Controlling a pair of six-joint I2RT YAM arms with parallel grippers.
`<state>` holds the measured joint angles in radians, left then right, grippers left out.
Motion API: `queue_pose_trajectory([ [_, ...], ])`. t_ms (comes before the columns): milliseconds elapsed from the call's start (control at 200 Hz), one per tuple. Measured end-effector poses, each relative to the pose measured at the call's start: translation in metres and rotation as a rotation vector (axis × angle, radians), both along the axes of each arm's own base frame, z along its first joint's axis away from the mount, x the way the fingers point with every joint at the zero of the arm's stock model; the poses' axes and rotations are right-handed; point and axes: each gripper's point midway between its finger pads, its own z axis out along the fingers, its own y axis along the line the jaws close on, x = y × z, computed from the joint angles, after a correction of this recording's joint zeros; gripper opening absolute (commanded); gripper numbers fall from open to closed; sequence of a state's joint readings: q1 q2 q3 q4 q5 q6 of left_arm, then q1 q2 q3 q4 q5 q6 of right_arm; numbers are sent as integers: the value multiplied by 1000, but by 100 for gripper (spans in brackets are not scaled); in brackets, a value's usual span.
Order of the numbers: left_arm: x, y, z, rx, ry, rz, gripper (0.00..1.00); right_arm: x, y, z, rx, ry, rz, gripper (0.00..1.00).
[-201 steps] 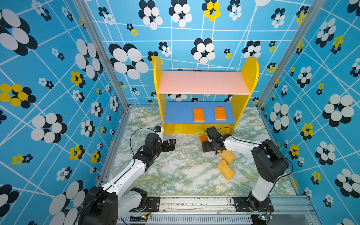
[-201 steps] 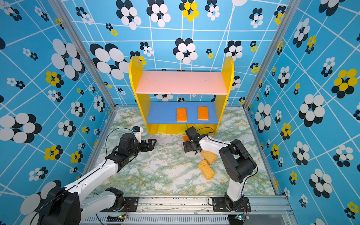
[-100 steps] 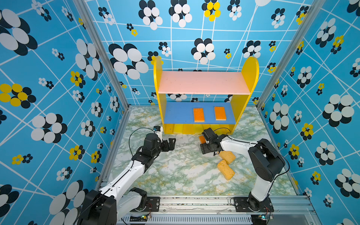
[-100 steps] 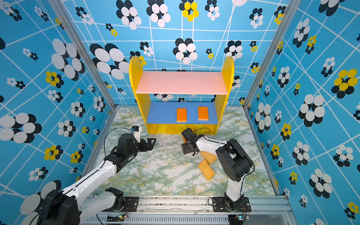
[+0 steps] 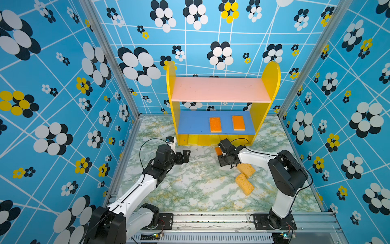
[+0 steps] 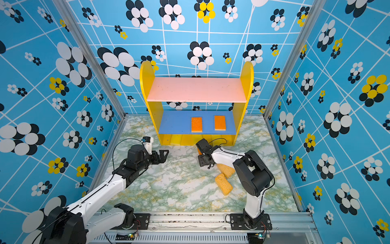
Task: Arrange cleaning sponges on a shelf
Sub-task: Pick up the cleaning sponge at the center of the table, then place the cleaning sponge at the shelf.
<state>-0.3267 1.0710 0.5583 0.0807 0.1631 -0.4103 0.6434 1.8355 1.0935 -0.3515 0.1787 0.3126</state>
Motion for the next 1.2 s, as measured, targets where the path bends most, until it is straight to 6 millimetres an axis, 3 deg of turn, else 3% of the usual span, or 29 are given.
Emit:
queue_pose_trajectory([
  [240, 0, 1, 0, 3, -1, 5, 99, -1, 1, 8, 25, -10, -12, 60],
  [700, 0, 2, 1, 5, -6, 6, 99, -9, 12, 67, 173, -76, 12, 59],
  [1025, 1, 2, 1, 8, -8, 10, 99, -27, 16, 137, 319, -181, 79, 59],
  [1200, 1, 2, -1, 9, -1, 10, 99, -32, 21, 154, 350, -196, 102, 59],
])
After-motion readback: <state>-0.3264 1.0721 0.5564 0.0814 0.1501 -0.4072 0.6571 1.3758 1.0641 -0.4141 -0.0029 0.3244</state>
